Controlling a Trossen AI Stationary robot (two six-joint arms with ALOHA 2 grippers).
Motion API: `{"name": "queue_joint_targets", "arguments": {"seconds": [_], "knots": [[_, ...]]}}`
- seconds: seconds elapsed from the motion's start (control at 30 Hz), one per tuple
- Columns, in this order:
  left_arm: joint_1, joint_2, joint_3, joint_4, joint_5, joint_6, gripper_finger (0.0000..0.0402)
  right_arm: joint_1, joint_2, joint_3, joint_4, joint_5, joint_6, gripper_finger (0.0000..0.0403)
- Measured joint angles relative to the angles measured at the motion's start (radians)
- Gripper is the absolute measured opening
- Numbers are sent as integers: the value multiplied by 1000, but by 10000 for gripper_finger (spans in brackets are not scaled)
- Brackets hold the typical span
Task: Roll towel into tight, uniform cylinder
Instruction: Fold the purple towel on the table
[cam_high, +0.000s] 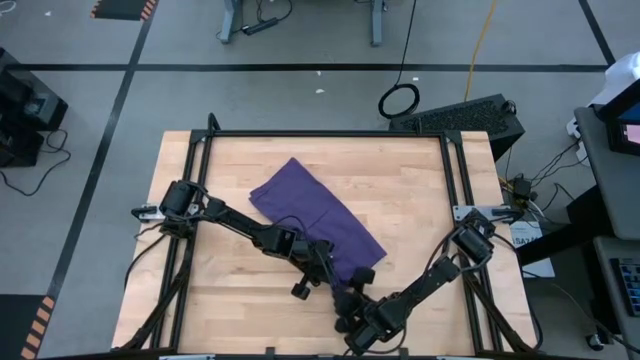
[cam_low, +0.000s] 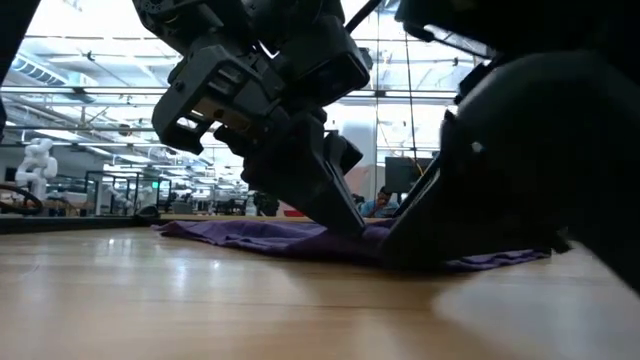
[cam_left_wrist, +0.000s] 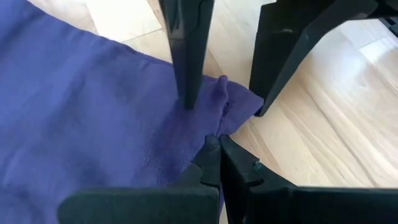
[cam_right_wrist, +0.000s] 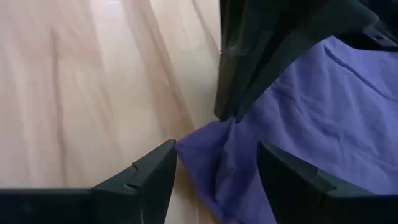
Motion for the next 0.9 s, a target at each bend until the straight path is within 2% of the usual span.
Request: {"name": "queue_joint_targets", "arguments": {"seconds": [0.17,0.57,0.73,0.9], "knots": [[1,0,0,-3,0,0,0,-4,0,0,6,-2,15,184],[5,0,0,-2,0,-1,0,-4,0,0,16,-25,22,15],[5,0,0,-3,0,-26,21,-3,0,0,16,-25,30,10],[0,-38,0,-99,-4,-26,93,10,0,0,9,-48,34,3]]}}
